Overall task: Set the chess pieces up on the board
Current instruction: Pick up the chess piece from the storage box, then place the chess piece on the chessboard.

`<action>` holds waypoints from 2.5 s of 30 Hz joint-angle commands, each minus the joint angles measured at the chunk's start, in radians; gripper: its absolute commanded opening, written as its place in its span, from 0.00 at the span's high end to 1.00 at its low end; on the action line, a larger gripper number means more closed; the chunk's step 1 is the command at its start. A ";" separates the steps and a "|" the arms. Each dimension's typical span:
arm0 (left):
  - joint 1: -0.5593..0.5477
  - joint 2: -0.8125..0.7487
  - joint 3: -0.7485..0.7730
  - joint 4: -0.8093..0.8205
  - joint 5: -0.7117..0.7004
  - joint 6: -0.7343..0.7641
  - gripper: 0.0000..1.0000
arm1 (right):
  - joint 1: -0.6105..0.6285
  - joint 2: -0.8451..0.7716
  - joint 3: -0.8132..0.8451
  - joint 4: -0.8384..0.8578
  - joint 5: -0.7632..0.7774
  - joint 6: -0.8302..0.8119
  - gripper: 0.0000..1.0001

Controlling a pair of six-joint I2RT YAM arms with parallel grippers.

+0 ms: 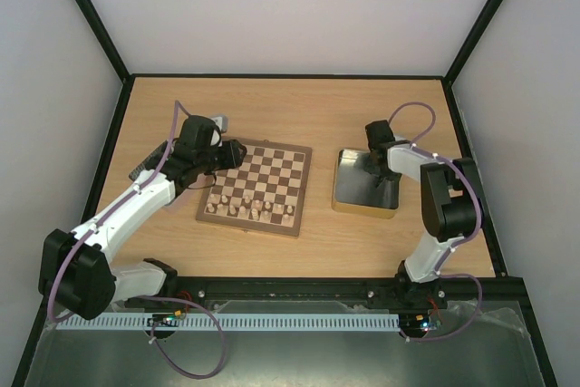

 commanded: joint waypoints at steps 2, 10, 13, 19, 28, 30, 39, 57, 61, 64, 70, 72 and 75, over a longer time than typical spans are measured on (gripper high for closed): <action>0.006 -0.011 0.014 -0.009 0.008 0.009 0.52 | -0.004 -0.021 -0.015 0.023 -0.045 0.014 0.88; 0.004 -0.051 -0.005 0.003 0.037 -0.016 0.51 | -0.004 -0.210 -0.112 0.056 -0.359 0.078 0.93; 0.003 -0.085 -0.027 0.029 0.070 -0.041 0.50 | -0.004 -0.325 -0.168 0.112 -0.521 0.092 0.93; -0.006 -0.136 -0.090 0.152 0.251 -0.132 0.43 | 0.055 -0.498 -0.239 0.253 -0.793 0.070 0.92; -0.042 -0.064 -0.081 0.277 0.501 -0.278 0.16 | 0.378 -0.487 -0.100 0.308 -0.862 -0.163 0.92; -0.042 -0.037 -0.077 0.320 0.549 -0.314 0.15 | 0.430 -0.454 -0.048 0.270 -0.865 -0.221 0.92; -0.045 0.037 -0.031 0.311 0.624 -0.373 0.38 | 0.498 -0.340 0.087 0.129 -0.863 -0.379 0.92; -0.063 0.078 -0.034 0.297 0.619 -0.384 0.72 | 0.502 -0.349 0.082 0.185 -0.909 -0.371 0.92; -0.065 0.080 -0.030 0.308 0.616 -0.392 0.84 | 0.502 -0.360 0.067 0.210 -0.907 -0.350 0.85; -0.066 0.064 -0.043 0.363 0.603 -0.455 0.85 | 0.502 -0.386 0.042 0.230 -0.870 -0.271 0.68; -0.066 -0.006 -0.072 0.475 0.573 -0.651 0.85 | 0.502 -0.564 -0.158 0.681 -0.740 0.209 0.50; -0.066 -0.024 -0.071 0.521 0.560 -0.723 0.85 | 0.502 -0.616 -0.260 0.891 -0.686 0.424 0.45; -0.070 -0.039 -0.072 0.604 0.540 -0.823 0.85 | 0.502 -0.634 -0.309 1.074 -0.647 0.657 0.40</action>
